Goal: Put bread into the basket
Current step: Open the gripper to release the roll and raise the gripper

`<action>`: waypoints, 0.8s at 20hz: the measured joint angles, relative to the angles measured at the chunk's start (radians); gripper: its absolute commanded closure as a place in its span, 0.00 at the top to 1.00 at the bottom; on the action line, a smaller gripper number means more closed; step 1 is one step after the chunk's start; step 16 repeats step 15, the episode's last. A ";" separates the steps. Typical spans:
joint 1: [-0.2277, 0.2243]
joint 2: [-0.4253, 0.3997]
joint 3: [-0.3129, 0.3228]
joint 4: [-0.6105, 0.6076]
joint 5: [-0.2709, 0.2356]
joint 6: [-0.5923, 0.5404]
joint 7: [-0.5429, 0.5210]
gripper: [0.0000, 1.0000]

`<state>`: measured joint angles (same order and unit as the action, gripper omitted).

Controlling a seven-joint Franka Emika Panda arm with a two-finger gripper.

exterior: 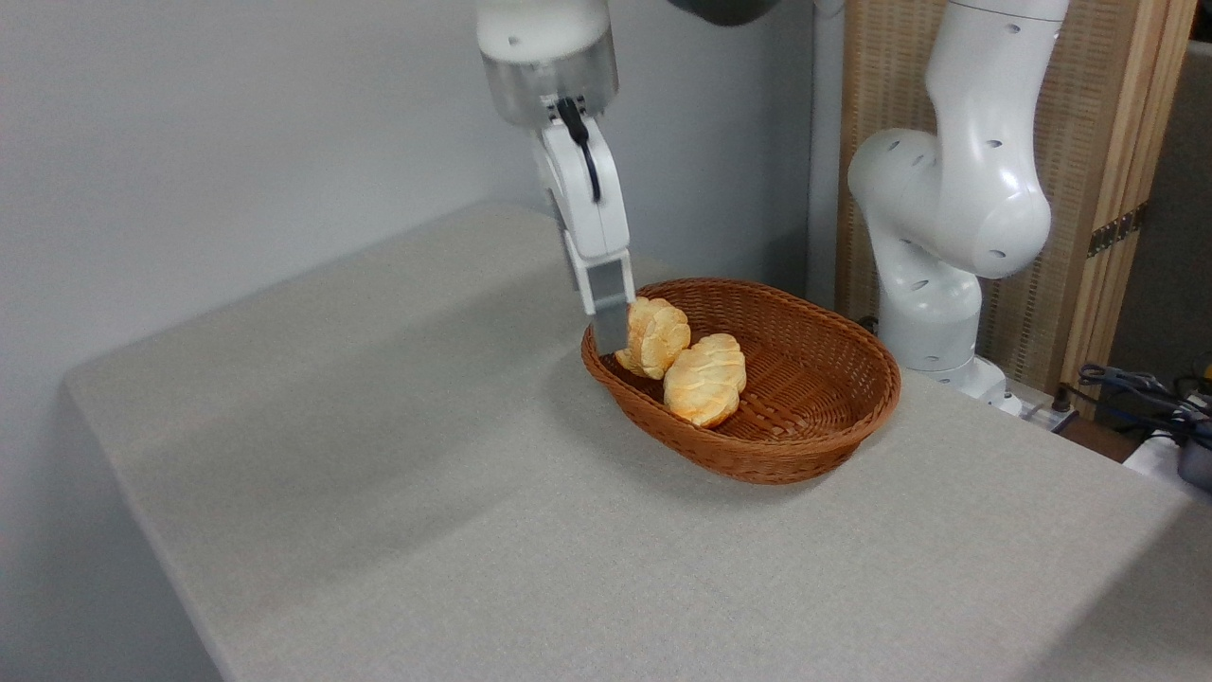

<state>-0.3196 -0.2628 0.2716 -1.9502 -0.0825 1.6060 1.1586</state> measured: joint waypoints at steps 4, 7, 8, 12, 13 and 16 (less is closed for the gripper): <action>0.000 0.027 0.000 0.031 0.037 0.100 -0.150 1.00; -0.001 0.059 -0.002 0.032 0.046 0.184 -0.291 1.00; -0.003 0.069 -0.003 0.033 0.046 0.201 -0.342 1.00; -0.008 0.096 -0.007 0.040 0.047 0.230 -0.469 1.00; -0.008 0.099 -0.007 0.043 0.051 0.232 -0.482 1.00; -0.008 0.102 -0.007 0.051 0.059 0.233 -0.502 1.00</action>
